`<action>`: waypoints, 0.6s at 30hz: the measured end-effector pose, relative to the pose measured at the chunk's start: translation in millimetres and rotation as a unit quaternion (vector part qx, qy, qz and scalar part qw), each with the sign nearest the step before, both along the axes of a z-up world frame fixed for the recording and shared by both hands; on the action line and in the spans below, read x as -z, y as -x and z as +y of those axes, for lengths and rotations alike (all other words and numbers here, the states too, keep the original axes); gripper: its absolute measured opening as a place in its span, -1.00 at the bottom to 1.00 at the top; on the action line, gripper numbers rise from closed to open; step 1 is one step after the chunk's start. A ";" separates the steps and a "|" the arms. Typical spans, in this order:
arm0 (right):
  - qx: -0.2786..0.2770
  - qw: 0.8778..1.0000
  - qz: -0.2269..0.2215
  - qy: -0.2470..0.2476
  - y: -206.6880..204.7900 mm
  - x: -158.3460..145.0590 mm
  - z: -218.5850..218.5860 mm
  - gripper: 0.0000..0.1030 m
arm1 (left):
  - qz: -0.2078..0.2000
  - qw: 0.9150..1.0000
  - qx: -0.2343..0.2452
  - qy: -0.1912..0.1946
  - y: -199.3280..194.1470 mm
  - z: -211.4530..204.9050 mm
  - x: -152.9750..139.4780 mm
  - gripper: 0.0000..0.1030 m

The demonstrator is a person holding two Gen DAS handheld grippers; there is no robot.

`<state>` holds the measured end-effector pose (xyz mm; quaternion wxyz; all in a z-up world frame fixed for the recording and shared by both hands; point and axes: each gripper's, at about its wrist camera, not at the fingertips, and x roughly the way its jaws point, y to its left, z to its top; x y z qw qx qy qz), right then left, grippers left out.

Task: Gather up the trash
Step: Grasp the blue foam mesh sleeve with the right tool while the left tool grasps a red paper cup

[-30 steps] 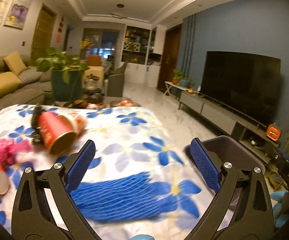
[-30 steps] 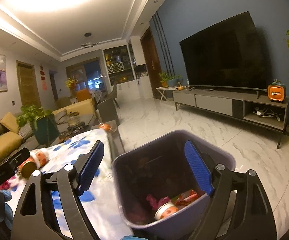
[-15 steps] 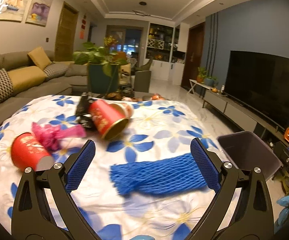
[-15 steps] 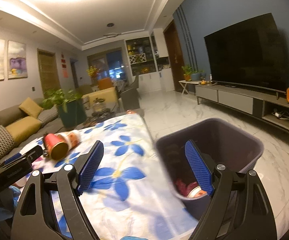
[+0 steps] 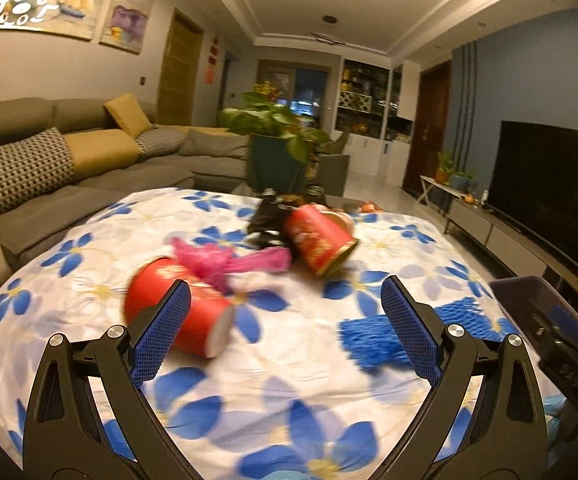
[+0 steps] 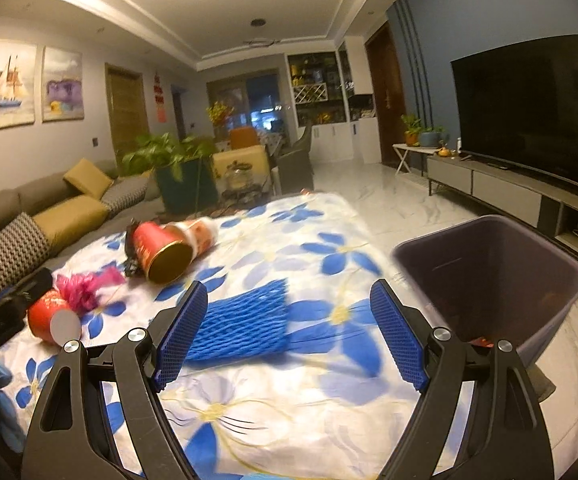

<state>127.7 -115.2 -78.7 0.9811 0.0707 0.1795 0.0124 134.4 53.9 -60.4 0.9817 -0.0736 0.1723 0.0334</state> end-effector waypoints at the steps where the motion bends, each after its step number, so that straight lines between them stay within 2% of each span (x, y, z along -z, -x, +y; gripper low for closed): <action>1: -0.003 1.000 0.005 0.002 -5.1 1.9 7.0 0.58 | -0.002 1.000 -0.007 0.002 2.8 7.8 1.0 0.83; 9: -0.010 0.998 0.042 0.041 -33.1 16.6 42.7 0.58 | -0.003 0.999 -0.044 0.003 10.8 41.4 6.2 0.83; 18: -0.017 0.993 0.092 0.073 -54.9 35.9 59.2 0.53 | 0.010 0.998 -0.060 0.012 7.9 58.9 18.0 0.83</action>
